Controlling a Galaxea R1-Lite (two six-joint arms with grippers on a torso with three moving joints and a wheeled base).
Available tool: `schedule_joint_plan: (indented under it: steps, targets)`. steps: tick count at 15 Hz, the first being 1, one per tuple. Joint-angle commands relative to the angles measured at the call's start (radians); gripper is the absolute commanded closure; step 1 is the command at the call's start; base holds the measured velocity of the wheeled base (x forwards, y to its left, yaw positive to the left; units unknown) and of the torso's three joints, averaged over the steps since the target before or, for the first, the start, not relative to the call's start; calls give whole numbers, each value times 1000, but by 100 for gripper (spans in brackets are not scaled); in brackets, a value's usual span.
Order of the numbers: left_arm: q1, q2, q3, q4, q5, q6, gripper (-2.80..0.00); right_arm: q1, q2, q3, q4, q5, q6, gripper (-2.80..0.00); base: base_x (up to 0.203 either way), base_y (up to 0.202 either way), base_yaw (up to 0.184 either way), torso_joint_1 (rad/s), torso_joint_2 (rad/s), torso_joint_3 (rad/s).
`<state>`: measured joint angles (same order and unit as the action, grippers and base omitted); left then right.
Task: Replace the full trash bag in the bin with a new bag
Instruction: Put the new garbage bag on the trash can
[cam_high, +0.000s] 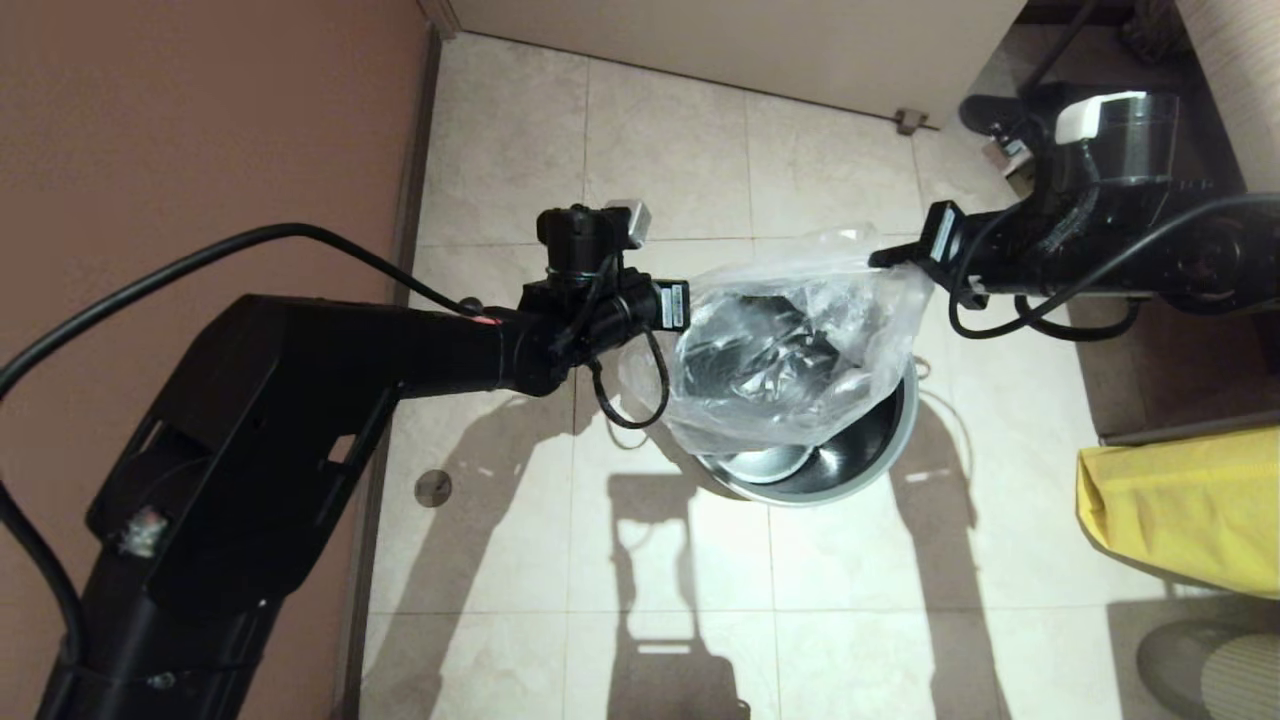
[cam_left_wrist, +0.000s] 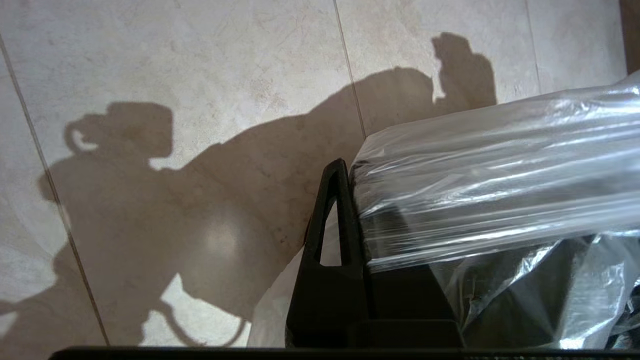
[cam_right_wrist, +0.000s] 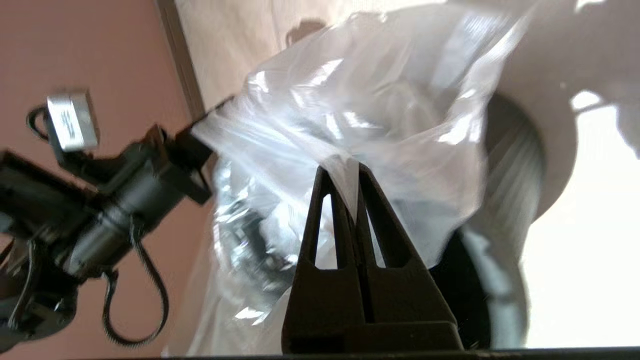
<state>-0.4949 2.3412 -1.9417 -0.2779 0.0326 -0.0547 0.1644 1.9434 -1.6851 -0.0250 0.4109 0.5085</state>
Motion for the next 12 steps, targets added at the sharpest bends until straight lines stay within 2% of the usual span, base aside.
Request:
schedule_joint_plan:
  steps: [1,3,8,12]
  targets:
    - [1,15,-8,-3,3,-1,0,-19,17,-4,-12,2,1,0,0,0,0,0,0,0]
    - [3,15,-8,-7,4,-1,0,-31,24,-4,-13,2,-1,0,0,0,0,0,0,0]
    - [4,13,-6,-12,38,-4,0,-91,58,10,-10,-8,-92,0,0,0,0,0,0,0]
    - [25,15,-6,-35,55,-8,0,-114,79,11,-27,-27,-103,0,0,0,0,0,0,0]
